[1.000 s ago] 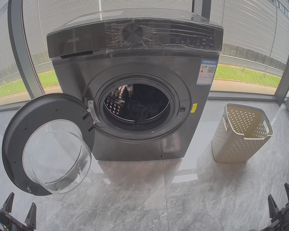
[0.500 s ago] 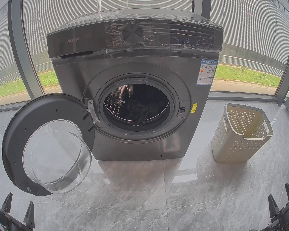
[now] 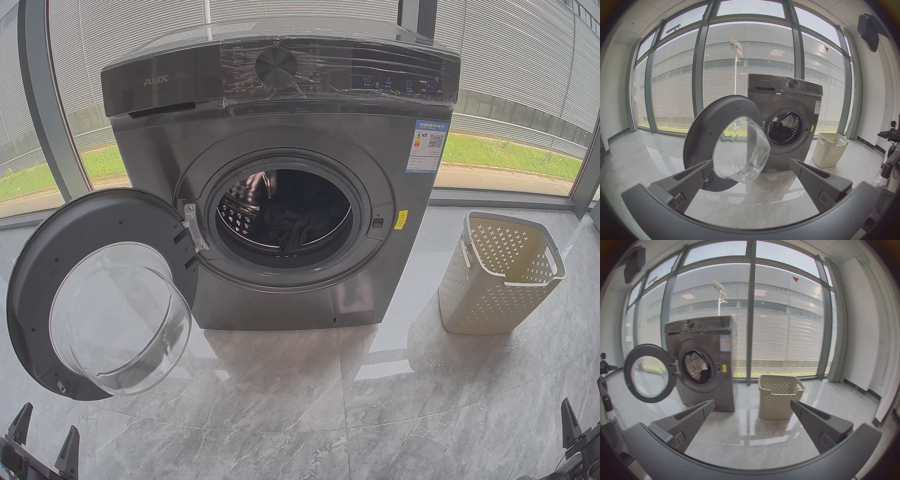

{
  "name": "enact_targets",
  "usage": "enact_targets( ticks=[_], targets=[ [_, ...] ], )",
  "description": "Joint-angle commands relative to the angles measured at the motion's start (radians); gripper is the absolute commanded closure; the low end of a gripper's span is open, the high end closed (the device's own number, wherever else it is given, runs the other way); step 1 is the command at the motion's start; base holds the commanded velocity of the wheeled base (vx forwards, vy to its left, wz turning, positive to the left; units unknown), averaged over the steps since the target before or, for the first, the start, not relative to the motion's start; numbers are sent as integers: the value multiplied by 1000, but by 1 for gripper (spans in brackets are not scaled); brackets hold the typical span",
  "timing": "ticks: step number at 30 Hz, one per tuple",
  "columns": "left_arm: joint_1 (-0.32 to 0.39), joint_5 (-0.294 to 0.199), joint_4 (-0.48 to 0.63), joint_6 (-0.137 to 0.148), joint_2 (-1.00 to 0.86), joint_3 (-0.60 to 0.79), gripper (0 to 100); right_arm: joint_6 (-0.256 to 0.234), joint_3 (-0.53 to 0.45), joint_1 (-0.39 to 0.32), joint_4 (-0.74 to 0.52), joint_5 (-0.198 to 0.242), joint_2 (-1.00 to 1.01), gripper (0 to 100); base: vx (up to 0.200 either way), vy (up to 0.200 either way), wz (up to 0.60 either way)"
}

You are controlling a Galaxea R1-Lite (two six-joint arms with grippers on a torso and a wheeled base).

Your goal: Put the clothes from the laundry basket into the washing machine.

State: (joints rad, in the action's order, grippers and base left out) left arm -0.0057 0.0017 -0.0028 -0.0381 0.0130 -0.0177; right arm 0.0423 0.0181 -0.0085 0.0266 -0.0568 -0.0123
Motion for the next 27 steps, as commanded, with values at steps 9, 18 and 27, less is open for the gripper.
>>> enact_targets(
  ticks=[9,18,27],
  targets=[
    [0,3,1,-2,-13,16,0,-47,-7,-1,-59,48,6,0,-67,0,0],
    [0,3,1,-3,-13,16,0,-45,-7,1,-59,48,8,0,0,133,0],
    [0,3,1,-5,-13,16,0,-45,-7,1,-59,48,8,0,0,200,0]
  ],
)
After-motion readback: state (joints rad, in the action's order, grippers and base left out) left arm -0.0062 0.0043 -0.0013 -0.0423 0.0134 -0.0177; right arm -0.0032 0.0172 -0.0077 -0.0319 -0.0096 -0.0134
